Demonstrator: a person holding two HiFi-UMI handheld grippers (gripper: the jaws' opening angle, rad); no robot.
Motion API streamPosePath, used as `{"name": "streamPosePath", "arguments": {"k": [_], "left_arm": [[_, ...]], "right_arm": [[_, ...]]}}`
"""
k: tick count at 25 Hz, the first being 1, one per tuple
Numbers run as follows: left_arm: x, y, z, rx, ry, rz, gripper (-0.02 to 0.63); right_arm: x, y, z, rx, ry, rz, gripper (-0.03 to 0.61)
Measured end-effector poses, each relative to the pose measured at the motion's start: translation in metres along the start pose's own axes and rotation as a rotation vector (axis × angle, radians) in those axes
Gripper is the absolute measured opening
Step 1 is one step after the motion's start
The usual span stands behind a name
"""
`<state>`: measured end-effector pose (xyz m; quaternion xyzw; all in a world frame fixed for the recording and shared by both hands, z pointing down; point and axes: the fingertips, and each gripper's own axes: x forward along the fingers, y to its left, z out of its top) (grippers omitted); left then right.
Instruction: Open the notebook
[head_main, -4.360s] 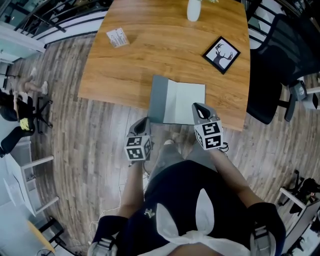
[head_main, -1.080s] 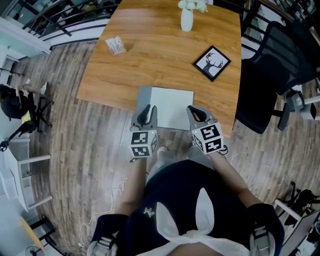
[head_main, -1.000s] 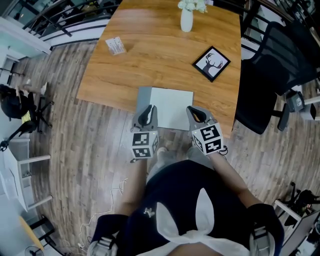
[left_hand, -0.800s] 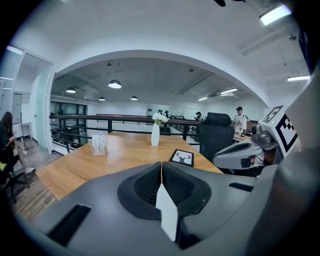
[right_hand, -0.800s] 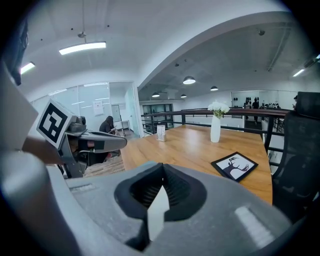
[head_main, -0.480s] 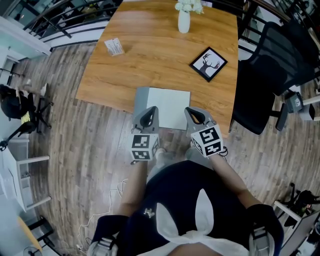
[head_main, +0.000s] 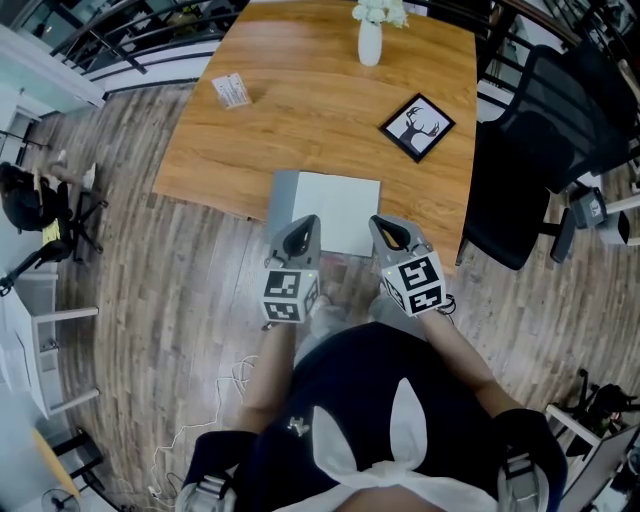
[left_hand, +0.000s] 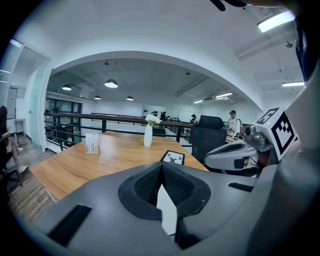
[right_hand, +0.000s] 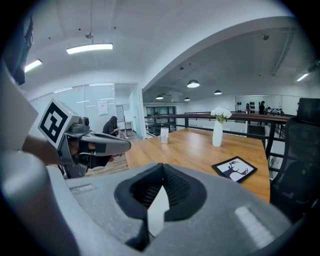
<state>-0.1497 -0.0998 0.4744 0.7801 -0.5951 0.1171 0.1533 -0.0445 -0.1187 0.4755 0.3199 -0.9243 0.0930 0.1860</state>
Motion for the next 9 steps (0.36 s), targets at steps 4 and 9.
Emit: {"name": "streamPosePath", "arguments": {"k": [4,9], "left_arm": [[-0.0047,-0.0008,-0.004,-0.004,0.004,-0.001,0.015],[-0.0096,-0.0045,-0.0084,-0.007,0.013,-0.003,0.015]], "right_arm": [[-0.0009,0.0055,-0.0017,-0.002,0.0,0.007,-0.005],[-0.0057,0.0099,-0.0043,0.002,-0.003,0.01,-0.005]]}}
